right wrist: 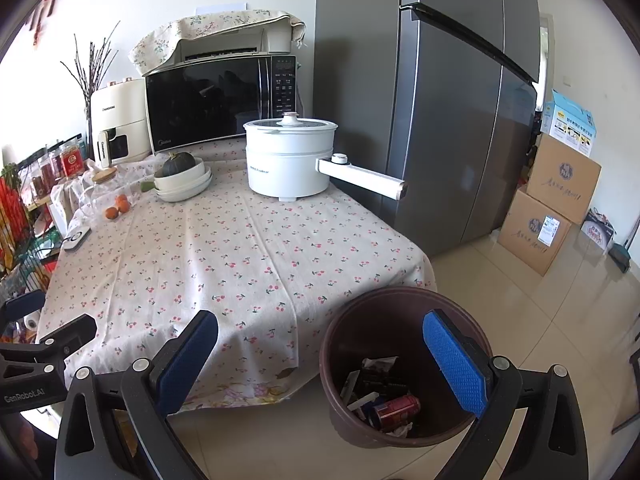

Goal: Collect trash

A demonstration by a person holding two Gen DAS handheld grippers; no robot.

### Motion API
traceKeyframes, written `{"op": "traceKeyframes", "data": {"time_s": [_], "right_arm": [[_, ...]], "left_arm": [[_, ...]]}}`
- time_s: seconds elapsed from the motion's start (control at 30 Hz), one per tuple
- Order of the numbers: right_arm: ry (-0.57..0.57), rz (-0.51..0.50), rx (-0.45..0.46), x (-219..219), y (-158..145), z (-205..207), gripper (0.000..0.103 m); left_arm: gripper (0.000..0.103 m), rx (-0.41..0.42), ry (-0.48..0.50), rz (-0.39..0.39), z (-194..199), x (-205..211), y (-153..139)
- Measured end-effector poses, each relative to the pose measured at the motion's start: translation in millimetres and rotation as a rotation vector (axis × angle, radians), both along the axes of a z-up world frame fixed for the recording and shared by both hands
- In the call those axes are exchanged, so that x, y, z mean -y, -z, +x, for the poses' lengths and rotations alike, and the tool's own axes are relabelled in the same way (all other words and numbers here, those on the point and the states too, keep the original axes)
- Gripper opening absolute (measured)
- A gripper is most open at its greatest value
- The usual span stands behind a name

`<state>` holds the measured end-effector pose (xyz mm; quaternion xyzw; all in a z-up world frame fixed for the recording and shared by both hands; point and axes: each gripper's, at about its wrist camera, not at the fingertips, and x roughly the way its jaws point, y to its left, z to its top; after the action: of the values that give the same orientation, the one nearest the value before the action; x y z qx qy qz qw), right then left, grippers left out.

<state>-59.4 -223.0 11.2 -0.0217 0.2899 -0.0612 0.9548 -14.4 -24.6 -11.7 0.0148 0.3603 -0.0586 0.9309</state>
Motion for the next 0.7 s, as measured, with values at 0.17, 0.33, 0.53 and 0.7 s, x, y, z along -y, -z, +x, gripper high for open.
{"op": "traceKeyframes", "data": {"time_s": [0.17, 0.33, 0.53, 0.7], "right_arm": [[0.003, -0.001, 0.001, -0.7, -0.2, 0.0, 0.103], [0.006, -0.001, 0.000, -0.7, -0.4, -0.1, 0.103], [0.017, 0.002, 0.005, -0.5, -1.9, -1.2, 0.103], [0.018, 0.007, 0.008, -0.8, -1.5, -3.4, 0.103]], "left_arm": [[0.103, 0.016, 0.001, 0.017, -1.8, 2.1, -1.5], [0.103, 0.026, 0.003, 0.030, -3.5, 3.2, -2.7], [0.103, 0.022, 0.000, 0.021, -3.7, 2.5, -3.9], [0.103, 0.045, 0.029, -0.059, -8.2, -3.8, -12.6]]}}
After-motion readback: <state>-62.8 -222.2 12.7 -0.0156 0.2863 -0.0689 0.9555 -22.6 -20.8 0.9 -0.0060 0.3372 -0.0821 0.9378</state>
